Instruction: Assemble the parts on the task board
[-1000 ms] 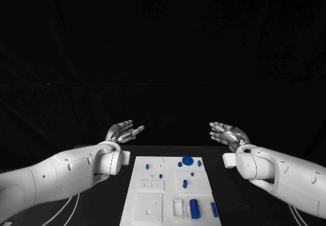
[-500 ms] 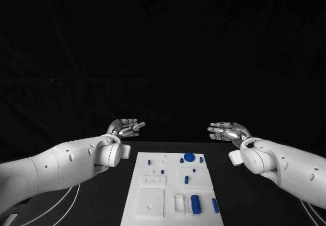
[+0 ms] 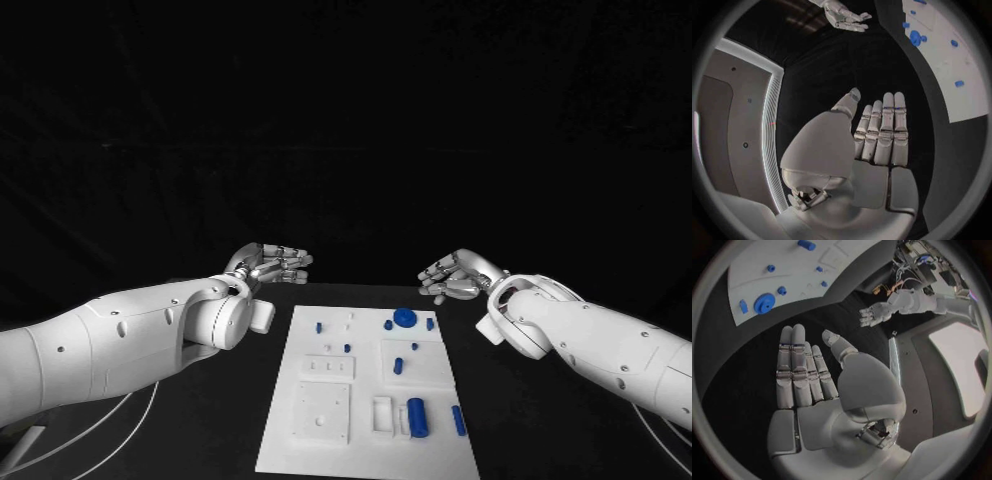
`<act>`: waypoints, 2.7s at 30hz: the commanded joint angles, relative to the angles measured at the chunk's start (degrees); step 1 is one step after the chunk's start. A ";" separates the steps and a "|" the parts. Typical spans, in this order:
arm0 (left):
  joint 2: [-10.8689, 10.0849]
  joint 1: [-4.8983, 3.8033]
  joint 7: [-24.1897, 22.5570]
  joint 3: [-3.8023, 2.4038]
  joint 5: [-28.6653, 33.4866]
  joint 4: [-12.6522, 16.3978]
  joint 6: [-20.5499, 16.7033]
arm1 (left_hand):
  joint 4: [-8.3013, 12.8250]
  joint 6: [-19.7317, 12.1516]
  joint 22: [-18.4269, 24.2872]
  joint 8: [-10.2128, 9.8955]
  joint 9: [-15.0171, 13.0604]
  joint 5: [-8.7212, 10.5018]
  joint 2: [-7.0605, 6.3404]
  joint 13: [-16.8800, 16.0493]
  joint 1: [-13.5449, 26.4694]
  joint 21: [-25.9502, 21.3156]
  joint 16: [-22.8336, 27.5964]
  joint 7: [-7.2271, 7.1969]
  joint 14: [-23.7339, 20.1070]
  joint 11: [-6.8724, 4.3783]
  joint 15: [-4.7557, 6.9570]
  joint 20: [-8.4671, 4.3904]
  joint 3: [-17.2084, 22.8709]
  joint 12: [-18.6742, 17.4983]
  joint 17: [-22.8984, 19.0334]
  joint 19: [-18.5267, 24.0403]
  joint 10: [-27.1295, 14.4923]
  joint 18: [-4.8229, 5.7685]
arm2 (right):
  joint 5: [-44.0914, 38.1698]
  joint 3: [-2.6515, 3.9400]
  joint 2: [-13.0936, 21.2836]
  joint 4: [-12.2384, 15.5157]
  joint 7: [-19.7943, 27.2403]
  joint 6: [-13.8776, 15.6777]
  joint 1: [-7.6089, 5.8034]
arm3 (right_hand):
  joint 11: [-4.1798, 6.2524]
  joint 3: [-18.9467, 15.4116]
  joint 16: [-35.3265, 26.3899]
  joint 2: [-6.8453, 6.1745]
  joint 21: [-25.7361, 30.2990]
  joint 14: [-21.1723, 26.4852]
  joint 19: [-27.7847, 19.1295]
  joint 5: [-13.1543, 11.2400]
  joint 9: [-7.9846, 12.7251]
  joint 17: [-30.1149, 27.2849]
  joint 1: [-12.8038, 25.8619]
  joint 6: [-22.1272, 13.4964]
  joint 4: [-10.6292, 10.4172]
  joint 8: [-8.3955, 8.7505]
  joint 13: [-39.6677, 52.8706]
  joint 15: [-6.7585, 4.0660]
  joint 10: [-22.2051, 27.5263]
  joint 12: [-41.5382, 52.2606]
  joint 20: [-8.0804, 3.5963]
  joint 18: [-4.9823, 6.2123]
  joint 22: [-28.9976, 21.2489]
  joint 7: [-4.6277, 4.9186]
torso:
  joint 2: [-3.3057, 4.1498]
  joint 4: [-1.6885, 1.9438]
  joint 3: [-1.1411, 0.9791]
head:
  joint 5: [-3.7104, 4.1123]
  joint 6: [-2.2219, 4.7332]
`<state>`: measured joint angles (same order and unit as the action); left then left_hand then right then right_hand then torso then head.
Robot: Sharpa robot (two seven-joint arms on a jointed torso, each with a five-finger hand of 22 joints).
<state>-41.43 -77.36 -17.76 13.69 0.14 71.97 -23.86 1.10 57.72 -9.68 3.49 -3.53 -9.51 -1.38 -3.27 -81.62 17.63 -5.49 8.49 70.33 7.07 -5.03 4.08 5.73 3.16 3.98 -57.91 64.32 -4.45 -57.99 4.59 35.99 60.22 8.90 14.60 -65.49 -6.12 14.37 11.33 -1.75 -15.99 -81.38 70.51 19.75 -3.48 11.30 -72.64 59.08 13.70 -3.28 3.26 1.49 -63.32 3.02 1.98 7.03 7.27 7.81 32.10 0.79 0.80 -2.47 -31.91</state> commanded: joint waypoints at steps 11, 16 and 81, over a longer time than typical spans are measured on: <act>-3.66 -2.06 -0.76 -0.29 -1.42 8.44 3.67 | 1.10 -0.76 -0.13 0.07 -0.07 0.44 0.33 -0.03 1.66 1.29 0.51 0.29 0.19 0.30 -0.33 0.32 -1.44 0.27 0.00 1.22 -0.57 0.49 | -34.90 0.03 -4.36 -1.64 -4.98 -1.67 0.00 | 1.20 5.42 33.90 -3.34 -22.25 -2.10 8.50 -0.32 -0.13 25.59 1.65 2.81 2.42 -0.26 0.08 -2.22 -2.31 0.26 -3.95 1.91 19.39 -1.24 | 4.24 3.09 0.18 | 2.08 0.46; -4.14 -2.70 -0.65 -0.39 -1.42 9.82 3.70 | 1.15 -1.16 -0.02 0.06 -0.06 0.46 0.31 -0.03 1.83 1.29 0.52 0.35 0.14 0.39 -0.38 0.37 -1.75 0.25 0.00 1.27 -0.81 0.49 | -39.57 0.04 -5.41 -1.93 -7.09 -0.98 0.00 | 1.02 5.29 35.71 -3.71 -22.42 -1.83 9.37 -1.37 -0.13 24.95 0.98 2.70 2.46 -0.27 0.08 -1.96 -1.54 0.26 -3.77 1.34 21.09 -1.49 | 5.39 3.60 0.15 | 2.74 0.97; -4.78 -4.52 0.44 -0.74 -2.24 12.18 3.84 | 1.70 -1.59 1.63 0.04 -0.04 1.00 0.83 -0.05 1.71 1.33 0.47 0.47 -0.15 0.96 -0.67 0.71 -3.86 0.28 0.01 1.23 -2.97 0.32 | -50.42 0.01 -7.66 -4.69 -12.39 -3.21 -0.37 | 2.10 19.49 42.16 -4.34 -18.19 -0.72 11.64 -9.22 -0.27 18.95 1.16 7.96 1.47 -0.32 0.11 -2.63 -6.24 0.27 -4.51 1.17 38.32 -1.58 | 10.25 5.74 0.97 | 5.41 1.91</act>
<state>-46.26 -81.70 -17.15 13.01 -1.79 84.08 -20.66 2.68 56.49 -8.10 3.49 -3.50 -8.80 -0.86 -3.24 -80.16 18.72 -5.27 8.90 70.11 7.99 -5.24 4.50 2.26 3.16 3.99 -56.91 61.72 -4.44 -107.01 4.67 28.31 55.43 -3.21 12.47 -66.00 -3.99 33.64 53.14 -5.90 -33.98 -82.18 82.39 10.42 -3.65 30.21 -71.79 66.56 15.17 -3.27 3.30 -0.64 -69.32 2.96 -2.26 8.20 45.39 6.17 42.20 6.50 1.71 2.95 -30.12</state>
